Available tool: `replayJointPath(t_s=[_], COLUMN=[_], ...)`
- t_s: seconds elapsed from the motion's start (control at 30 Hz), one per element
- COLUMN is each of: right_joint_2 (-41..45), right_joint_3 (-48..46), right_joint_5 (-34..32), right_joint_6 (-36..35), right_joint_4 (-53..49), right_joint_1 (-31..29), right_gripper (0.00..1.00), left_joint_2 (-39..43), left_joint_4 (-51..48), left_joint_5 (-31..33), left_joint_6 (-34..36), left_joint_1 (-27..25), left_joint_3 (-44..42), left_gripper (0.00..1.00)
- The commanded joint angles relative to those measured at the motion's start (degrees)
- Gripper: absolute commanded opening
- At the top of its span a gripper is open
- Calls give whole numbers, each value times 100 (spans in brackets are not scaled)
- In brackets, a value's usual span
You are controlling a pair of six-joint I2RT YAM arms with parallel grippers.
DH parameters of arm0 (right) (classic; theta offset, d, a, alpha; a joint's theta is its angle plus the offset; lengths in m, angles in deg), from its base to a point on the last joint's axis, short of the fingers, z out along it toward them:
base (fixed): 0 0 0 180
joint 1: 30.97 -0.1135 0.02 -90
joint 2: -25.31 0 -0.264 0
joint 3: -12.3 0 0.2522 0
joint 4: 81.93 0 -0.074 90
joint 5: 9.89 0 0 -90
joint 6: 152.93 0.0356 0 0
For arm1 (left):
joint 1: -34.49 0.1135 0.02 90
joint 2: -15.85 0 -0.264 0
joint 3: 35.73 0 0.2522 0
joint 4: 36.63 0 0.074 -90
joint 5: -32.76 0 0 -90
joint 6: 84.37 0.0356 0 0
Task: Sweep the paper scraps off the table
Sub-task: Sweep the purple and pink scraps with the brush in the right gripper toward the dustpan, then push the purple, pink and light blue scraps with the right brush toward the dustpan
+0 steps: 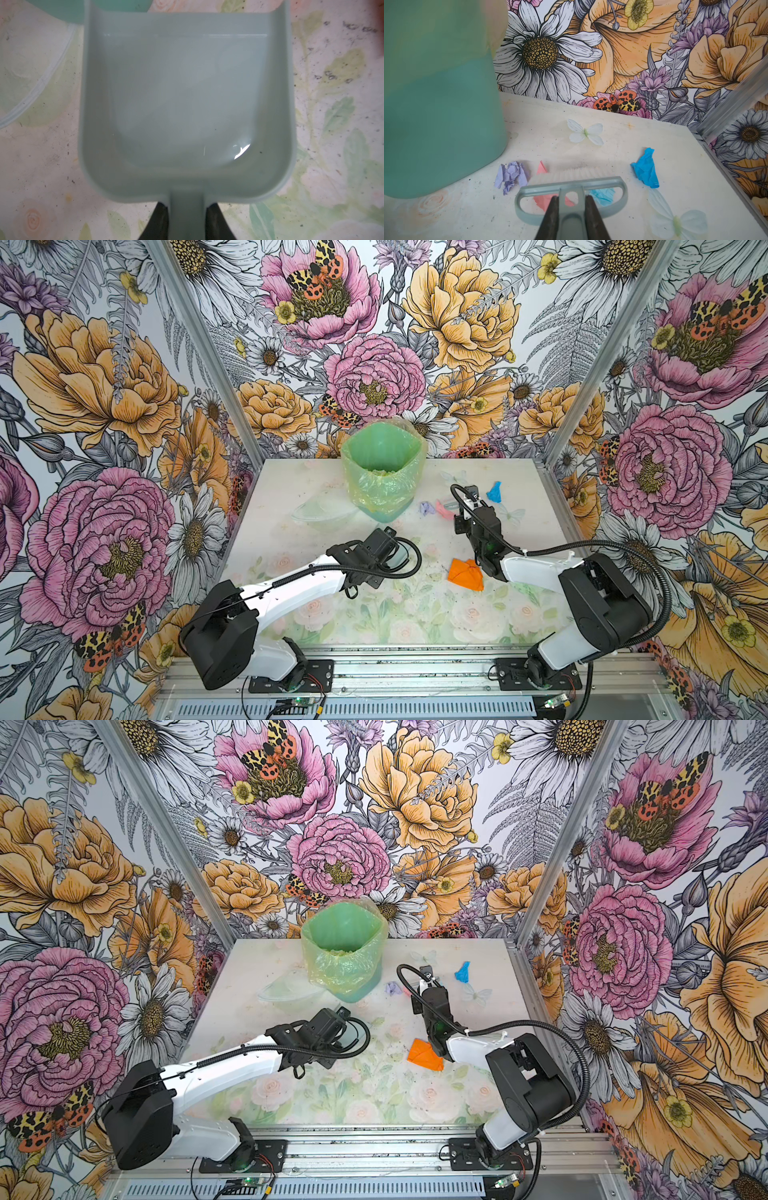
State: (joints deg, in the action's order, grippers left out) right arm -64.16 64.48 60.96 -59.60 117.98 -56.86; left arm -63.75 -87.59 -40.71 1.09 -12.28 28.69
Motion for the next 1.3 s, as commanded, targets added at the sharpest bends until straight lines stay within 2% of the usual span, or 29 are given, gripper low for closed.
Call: replayJointPath(t_s=[0.0, 0.23, 0.5, 0.63, 0.8, 1.27], right_joint_2=[-124, -863, -1518, -1476, -1361, -703], right_joint_3=[218, 839, 1193, 1272, 1583, 1070], right_joint_5=[488, 1042, 1126, 1051, 995, 299], right_joint_6=[36, 492, 709, 719, 750, 461], right_joint_4=[68, 225, 254, -22, -1160, -1641], right_joint_1=[-10, -79, -270, -253, -250, -63], right_gripper=[0, 0, 0, 0, 0, 0], left_joint_2=[-93, -323, -770, -967, -1118, -1464], left_joint_4=[299, 301, 300, 299, 300, 335], left_joint_5=[-168, -413, -414, -667, -731, -805], left_joint_6=[62, 71, -146, -181, -236, -184], left_joint_1=[-65, -85, -96, -96, -110, -236], left_joint_3=[-62, 122, 373, 494, 659, 930], left_gripper=[22, 22, 22, 22, 21, 21])
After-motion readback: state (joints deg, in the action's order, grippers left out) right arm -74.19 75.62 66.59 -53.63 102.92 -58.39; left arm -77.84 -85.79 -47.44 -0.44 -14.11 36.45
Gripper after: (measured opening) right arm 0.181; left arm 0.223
